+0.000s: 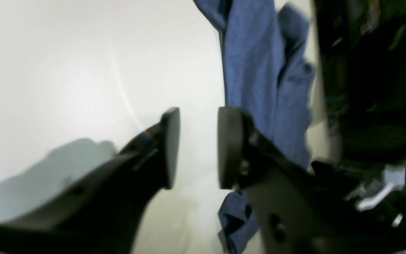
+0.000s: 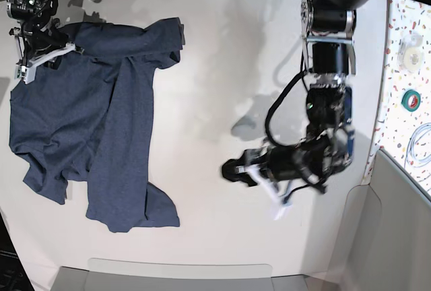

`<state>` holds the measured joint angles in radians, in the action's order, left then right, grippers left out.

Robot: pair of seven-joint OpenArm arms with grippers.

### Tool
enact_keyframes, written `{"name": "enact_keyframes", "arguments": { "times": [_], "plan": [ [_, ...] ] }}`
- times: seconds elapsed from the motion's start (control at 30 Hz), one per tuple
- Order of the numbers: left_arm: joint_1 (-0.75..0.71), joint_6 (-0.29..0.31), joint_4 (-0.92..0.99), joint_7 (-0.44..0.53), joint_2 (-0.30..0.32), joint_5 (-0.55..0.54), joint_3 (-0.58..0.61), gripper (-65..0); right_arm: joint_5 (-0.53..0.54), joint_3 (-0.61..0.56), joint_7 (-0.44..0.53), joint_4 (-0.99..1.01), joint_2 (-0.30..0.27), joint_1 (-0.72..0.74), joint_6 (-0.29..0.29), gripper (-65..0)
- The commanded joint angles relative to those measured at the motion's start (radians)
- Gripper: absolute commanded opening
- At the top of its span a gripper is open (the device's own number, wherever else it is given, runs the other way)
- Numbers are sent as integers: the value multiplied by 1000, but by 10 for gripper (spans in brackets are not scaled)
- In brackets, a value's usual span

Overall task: Layout the t-shirt on the table in an organized manner, then fold the t-shirt properly
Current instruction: 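Move both grippers over the shirt body to grasp its hem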

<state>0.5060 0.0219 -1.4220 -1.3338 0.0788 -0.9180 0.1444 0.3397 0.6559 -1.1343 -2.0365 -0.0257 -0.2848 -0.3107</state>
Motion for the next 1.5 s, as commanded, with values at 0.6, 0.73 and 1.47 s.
{"name": "enact_keyframes", "arguments": {
  "times": [0.6, 0.73, 1.47],
  "plan": [
    [199, 0, 275, 403, -236, 489, 602, -400, 9, -80, 23, 0, 117, 259, 3, -607],
    [217, 0, 273, 408, -236, 512, 602, -400, -29, -158, 26, 84, 172, 350, 5, -607],
    [299, -73, 160, 397, -67, 512, 441, -400, -278, -488, 411, 658, 183, 437, 158, -607]
  ]
}}
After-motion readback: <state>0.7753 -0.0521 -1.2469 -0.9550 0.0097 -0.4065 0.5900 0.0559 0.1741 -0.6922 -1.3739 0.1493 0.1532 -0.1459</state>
